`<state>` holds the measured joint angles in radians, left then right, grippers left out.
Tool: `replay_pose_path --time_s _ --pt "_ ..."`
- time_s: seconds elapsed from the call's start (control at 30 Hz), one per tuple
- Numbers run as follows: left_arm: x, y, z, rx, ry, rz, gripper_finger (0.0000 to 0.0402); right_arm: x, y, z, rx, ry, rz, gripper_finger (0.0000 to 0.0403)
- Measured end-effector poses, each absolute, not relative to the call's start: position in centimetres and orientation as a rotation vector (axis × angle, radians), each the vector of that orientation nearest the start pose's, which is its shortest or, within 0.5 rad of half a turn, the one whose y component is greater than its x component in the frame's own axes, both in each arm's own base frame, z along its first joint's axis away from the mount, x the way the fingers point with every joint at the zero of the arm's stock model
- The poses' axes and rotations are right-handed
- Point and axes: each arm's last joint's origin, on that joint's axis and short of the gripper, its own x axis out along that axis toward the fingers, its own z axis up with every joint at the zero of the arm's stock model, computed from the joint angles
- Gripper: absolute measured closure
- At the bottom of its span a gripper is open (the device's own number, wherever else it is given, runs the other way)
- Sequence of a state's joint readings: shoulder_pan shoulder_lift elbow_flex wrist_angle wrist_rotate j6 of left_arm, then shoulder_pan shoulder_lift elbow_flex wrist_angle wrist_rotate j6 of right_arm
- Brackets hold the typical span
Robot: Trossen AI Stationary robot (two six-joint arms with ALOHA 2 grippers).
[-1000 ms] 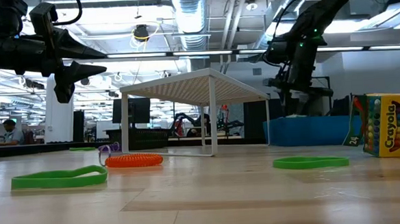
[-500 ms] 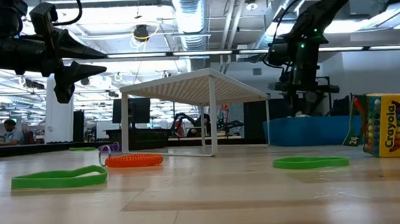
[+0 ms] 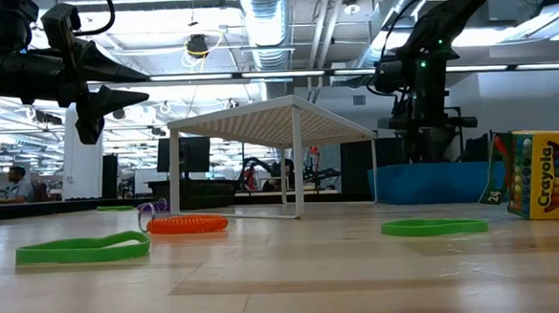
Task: Pick & Place Office Desk Supplies
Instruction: Put the yellow box of crayon into the blue bin
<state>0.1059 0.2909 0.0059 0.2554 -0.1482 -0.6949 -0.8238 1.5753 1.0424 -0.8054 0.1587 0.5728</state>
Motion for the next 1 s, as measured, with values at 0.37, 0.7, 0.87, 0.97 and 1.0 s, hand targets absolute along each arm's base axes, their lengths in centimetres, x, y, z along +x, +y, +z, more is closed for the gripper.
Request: replay_pose_path --time_s 0.37,0.7,0.87,0.97,1.0 --pt "11.4 1.6 16.5 -0.688 -0.060 0.254 0.0275 18.6 -20.6 20.0 0.831 1.149 -1.257 0.0233" --pt "11.4 1.6 16.5 -0.688 -0.060 0.254 0.0275 18.8 -20.0 18.2 0.828 1.198 -1.274 0.0258" --pt "11.4 1.6 16.5 -0.688 -0.059 0.254 0.0275 19.2 -19.3 17.3 0.838 1.180 -1.253 0.0259" --pt "11.4 1.6 16.5 -0.688 -0.060 0.254 0.0275 19.2 -19.2 17.2 0.836 1.179 -1.248 0.0257" --pt "11.4 1.6 16.5 -0.688 -0.059 0.254 0.0275 19.3 -19.2 17.2 0.834 1.178 -1.247 0.0257"
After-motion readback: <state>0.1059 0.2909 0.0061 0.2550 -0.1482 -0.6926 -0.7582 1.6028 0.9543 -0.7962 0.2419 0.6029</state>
